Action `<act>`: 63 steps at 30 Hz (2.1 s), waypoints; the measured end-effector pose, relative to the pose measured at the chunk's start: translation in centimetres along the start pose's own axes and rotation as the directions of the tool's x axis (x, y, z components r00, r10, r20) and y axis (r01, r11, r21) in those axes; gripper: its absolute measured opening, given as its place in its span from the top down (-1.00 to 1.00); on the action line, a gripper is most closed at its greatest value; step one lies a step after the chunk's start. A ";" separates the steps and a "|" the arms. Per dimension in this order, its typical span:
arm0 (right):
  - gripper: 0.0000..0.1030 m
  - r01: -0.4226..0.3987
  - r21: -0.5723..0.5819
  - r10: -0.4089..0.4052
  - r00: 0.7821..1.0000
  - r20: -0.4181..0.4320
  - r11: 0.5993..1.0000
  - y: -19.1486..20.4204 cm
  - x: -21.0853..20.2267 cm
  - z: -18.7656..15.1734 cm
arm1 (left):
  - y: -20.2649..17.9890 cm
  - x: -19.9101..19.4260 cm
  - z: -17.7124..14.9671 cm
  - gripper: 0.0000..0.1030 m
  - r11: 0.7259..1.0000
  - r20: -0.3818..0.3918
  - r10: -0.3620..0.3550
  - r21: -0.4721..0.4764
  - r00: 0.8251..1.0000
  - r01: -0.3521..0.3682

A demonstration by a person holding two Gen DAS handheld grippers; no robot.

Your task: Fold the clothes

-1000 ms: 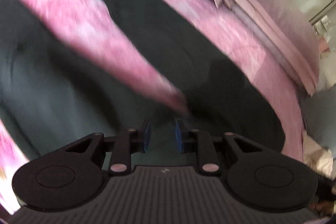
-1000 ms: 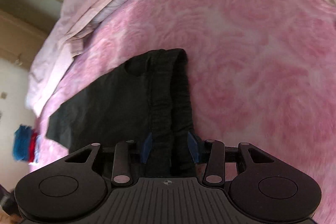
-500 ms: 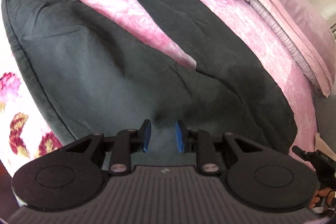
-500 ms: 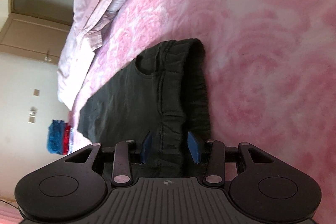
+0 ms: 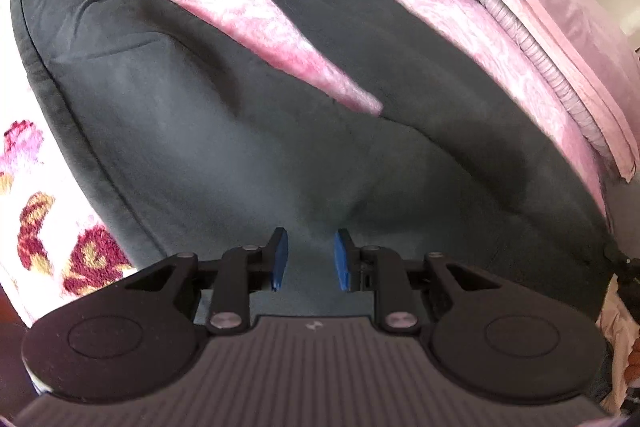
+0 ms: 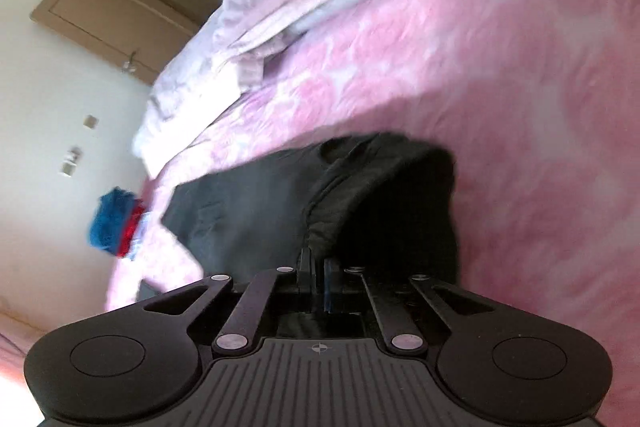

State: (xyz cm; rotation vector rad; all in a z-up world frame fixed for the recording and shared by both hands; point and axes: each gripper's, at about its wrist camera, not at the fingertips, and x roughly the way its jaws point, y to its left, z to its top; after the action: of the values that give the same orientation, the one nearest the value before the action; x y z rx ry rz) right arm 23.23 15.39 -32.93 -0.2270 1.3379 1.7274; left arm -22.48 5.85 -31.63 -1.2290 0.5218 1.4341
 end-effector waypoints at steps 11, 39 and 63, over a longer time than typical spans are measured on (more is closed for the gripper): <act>0.20 0.067 0.298 -0.037 0.994 -0.104 0.952 -7.7 1.5 -3.5 | 0.2 0.4 -1.5 0.62 1.000 -0.037 -0.006 -0.007 0.999 0.006; 0.91 -0.039 0.301 0.108 0.971 -0.215 0.953 -5.3 0.2 -10.2 | 0.9 -0.3 -2.8 0.62 0.999 -0.054 -0.028 -0.023 0.998 0.027; 0.97 0.201 0.069 -0.180 0.956 -0.233 0.977 -1.4 -5.6 -14.9 | 2.3 -1.8 -4.2 0.62 1.000 -0.066 -0.027 0.009 0.997 0.027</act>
State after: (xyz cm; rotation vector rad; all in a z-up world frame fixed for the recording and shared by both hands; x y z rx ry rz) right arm 22.01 -0.20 -36.26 -0.4967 1.5034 1.5074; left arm -23.26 0.84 -32.24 -1.2746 0.5548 1.3702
